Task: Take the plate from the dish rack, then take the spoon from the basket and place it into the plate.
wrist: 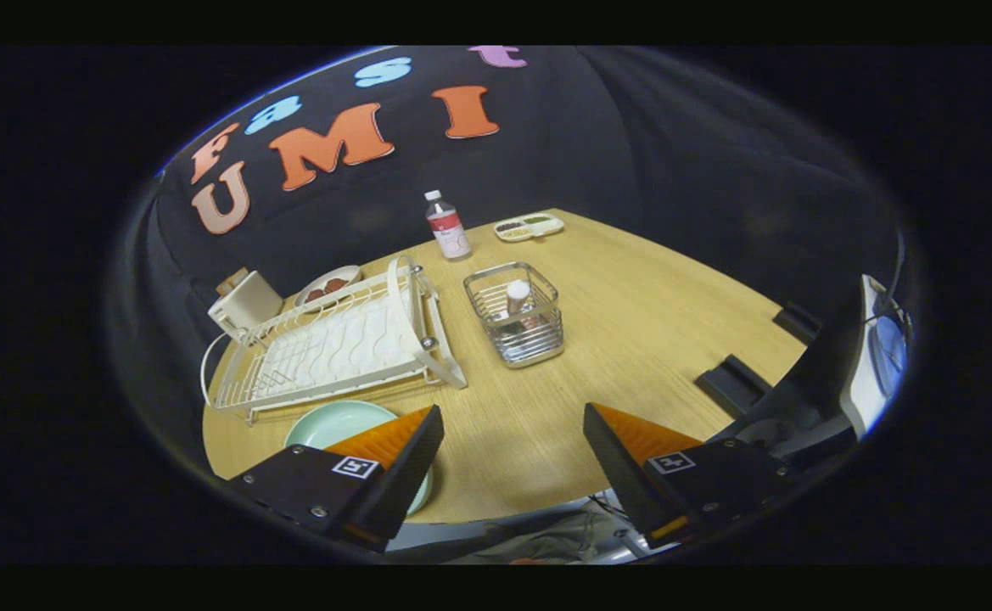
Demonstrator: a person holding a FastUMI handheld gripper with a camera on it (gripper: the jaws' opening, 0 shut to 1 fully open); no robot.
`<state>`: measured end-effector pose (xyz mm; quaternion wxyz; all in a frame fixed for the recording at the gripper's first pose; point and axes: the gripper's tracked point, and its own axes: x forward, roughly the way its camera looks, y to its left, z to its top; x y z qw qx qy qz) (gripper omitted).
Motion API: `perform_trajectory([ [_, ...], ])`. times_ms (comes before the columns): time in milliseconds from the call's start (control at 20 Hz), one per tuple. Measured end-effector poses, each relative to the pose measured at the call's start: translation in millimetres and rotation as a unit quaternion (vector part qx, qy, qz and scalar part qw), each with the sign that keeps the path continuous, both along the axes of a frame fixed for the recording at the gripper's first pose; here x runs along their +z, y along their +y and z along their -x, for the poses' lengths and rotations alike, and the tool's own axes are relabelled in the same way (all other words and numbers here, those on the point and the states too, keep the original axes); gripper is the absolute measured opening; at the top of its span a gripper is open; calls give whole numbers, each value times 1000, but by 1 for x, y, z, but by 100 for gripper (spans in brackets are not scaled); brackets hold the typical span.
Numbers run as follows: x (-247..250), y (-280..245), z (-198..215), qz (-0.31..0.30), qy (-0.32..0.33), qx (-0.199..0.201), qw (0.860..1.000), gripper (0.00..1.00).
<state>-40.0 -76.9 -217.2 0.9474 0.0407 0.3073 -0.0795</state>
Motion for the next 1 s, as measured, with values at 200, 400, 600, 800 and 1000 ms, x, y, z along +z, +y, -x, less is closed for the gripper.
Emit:
perform_trajectory([
  [200, 22, -7, -20, 32, -31, 10, 999, 99],
  [400, 39, -11, -39, 44, -58, 18, 997, 99],
  [600, 54, -16, -63, 53, -95, 31, 994, 98],
  [800, 53, -17, -79, 63, -90, 49, 993, 88],
  [1000, 44, -12, -87, 58, -81, 69, 993, 63],
])
